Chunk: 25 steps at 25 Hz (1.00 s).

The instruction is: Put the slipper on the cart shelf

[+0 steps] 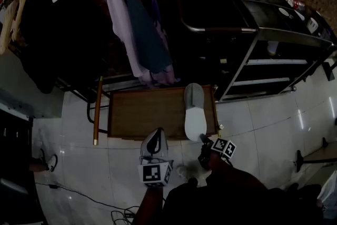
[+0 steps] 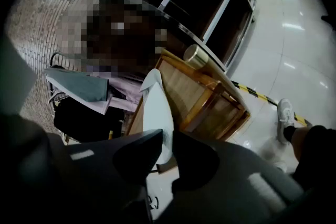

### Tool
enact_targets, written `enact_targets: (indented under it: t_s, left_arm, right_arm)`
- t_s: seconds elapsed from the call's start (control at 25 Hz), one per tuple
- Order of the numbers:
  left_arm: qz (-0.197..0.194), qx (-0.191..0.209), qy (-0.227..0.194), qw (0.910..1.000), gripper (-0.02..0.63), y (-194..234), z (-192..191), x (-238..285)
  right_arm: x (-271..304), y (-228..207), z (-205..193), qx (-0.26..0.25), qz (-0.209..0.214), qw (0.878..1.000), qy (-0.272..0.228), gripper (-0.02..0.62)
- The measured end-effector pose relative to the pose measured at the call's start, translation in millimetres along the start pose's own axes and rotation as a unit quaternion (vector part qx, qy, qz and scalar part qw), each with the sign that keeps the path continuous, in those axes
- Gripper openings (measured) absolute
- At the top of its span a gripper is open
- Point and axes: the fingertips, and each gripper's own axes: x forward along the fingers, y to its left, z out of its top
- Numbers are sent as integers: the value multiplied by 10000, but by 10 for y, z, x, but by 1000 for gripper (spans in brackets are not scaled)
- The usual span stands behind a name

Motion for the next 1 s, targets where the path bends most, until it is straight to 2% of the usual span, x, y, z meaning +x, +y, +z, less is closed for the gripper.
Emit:
enact_targets:
  t_s: [0.24, 0.36, 0.6, 0.68, 0.84, 0.92, 1.0]
  left_arm:
    - [44, -55, -33, 10000, 15, 12, 14, -32]
    - [34, -70, -77, 9999, 15, -6, 41, -20]
    - [-42, -94, -129, 9999, 15, -28, -26, -22]
    - [-38, -109, -146, 9998, 15, -46, -34, -14]
    - [-62, -140, -189, 9997, 15, -93, -18, -12]
    - [-83, -176, -207, 9996, 15, -102, 11, -12]
    - [-93, -237, -264, 9993, 15, -104, 95, -3]
  right_arm:
    - [-124, 314, -13, -296, 370, 9989, 22, 40]
    - [-251, 543, 14, -790, 565, 9953, -67, 34]
    - [-599, 996, 115, -1740, 1052, 9785, -359, 31]
    - [-727, 1173, 180, -2152, 1217, 9676, -503, 30]
    - [-1038, 1600, 333, -2943, 1645, 9362, -998, 29]
    - [-1215, 1844, 413, -3232, 1877, 9187, -1280, 31]
    - [-1402, 2119, 508, -3590, 2060, 8961, -1601, 31]
